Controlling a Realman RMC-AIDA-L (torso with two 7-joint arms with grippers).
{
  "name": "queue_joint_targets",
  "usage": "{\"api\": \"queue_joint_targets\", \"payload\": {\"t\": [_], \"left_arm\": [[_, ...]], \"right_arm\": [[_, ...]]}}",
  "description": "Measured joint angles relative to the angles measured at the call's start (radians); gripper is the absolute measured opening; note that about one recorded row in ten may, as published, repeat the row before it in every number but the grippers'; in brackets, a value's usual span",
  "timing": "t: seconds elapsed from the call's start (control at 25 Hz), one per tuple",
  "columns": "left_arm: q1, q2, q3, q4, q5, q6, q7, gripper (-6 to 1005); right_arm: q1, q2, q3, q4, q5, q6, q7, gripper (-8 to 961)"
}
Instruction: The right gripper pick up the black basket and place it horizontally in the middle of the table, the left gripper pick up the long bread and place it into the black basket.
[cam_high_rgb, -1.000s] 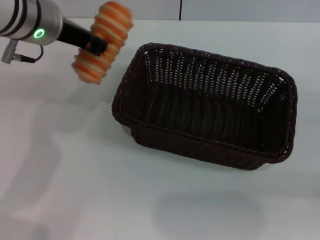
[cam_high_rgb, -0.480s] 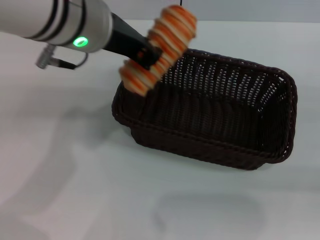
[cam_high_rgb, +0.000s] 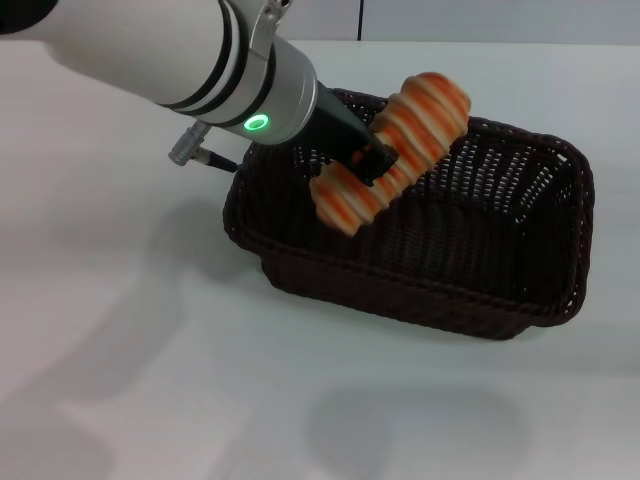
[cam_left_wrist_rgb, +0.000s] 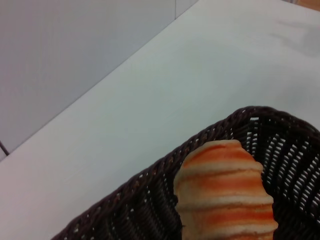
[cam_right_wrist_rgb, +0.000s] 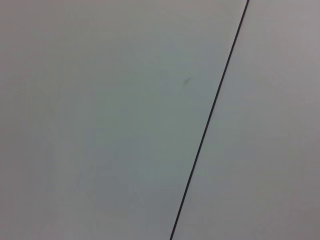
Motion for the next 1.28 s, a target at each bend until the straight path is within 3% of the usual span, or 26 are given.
{"api": "queue_joint_targets", "payload": {"t": [0.32,0.52,0.88,1.0,1.12,1.16,1.2,1.28], "left_arm": [[-0.015,0.002,-0.049,0.021,-0.083,0.003,0.028,195],[-0.021,0.002,-0.060,0.051,-0.129,0.005,0.051,253],[-0.023,0.001,-0.057,0.055,-0.121,0.025,0.052,445],[-0.019,0.002,-0.059,0.047,-0.095,0.036,0.049,588],[0.038,0.003,-0.096,-0.013,0.015,0.143,0.029,707],[0.087,0.003,-0.125,-0.057,0.055,0.229,0.022,732],[0.087,0.003,-0.125,-0.057,0.055,0.229,0.022,756],[0.180,0.006,-0.159,-0.110,0.087,0.415,0.035,805]], "right_arm": [[0.009,0.000,0.009,-0.013,-0.013,0.001,-0.001,471],[0.017,0.000,0.018,-0.021,-0.014,0.004,-0.001,471],[0.017,0.000,0.019,-0.026,-0.014,0.007,-0.002,470],[0.013,0.000,0.017,-0.026,-0.014,0.008,-0.002,470],[0.011,0.001,0.015,-0.026,-0.014,0.004,0.001,471],[0.011,0.002,0.014,-0.026,-0.014,0.002,0.013,471],[0.011,0.002,0.014,-0.026,-0.014,0.002,0.013,471],[0.009,0.002,0.013,-0.027,-0.023,0.001,0.044,471]]}}
